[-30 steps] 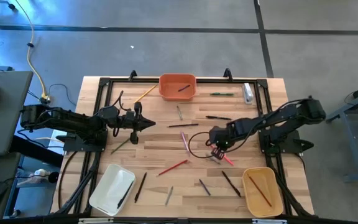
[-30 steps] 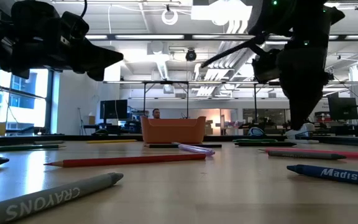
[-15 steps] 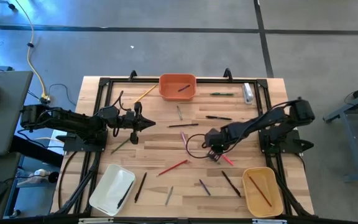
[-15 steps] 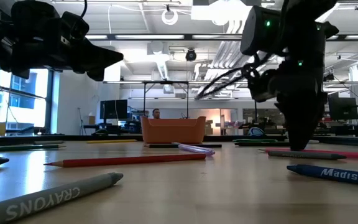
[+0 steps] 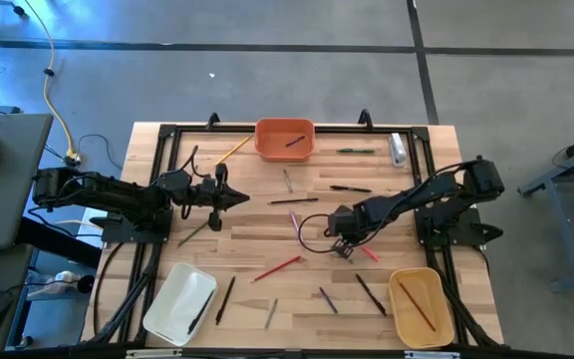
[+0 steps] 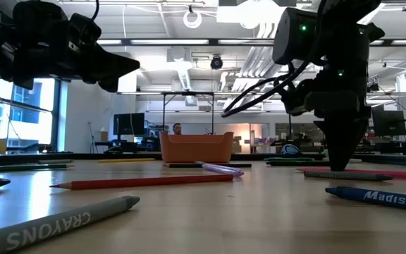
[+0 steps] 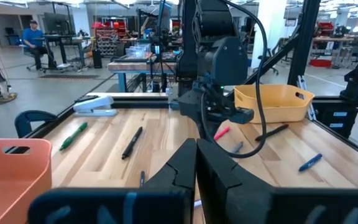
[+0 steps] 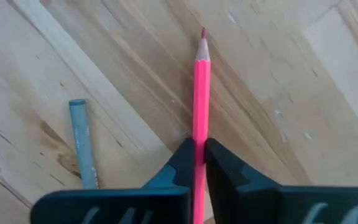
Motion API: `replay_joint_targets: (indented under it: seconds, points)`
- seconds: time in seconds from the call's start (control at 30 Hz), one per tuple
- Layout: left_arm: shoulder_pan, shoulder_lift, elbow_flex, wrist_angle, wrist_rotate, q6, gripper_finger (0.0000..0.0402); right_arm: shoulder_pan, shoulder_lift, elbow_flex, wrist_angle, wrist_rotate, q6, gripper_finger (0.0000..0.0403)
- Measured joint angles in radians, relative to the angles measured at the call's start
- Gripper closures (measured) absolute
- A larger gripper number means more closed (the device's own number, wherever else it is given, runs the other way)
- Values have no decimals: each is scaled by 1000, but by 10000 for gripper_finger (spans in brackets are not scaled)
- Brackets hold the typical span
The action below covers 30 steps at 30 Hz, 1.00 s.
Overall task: Sort crayons/erasers/pens/pencils in bins
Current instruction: Put the pink pencil into the yellow bin
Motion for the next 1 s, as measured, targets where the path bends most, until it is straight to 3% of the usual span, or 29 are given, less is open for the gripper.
replay_joint_targets:
  seconds: [0.3, 0.73, 1.0]
  points:
    - [1, 0, 10, 4, -2, 9, 401, -1, -66, -7, -11, -9, 95, 377]
    - [1, 0, 14, 3, -11, 25, 401, 23, -326, -6, -130, -32, 232, 376]
    - [1, 0, 14, 4, -52, 52, 401, 97, -478, -4, -156, -90, 430, 376]
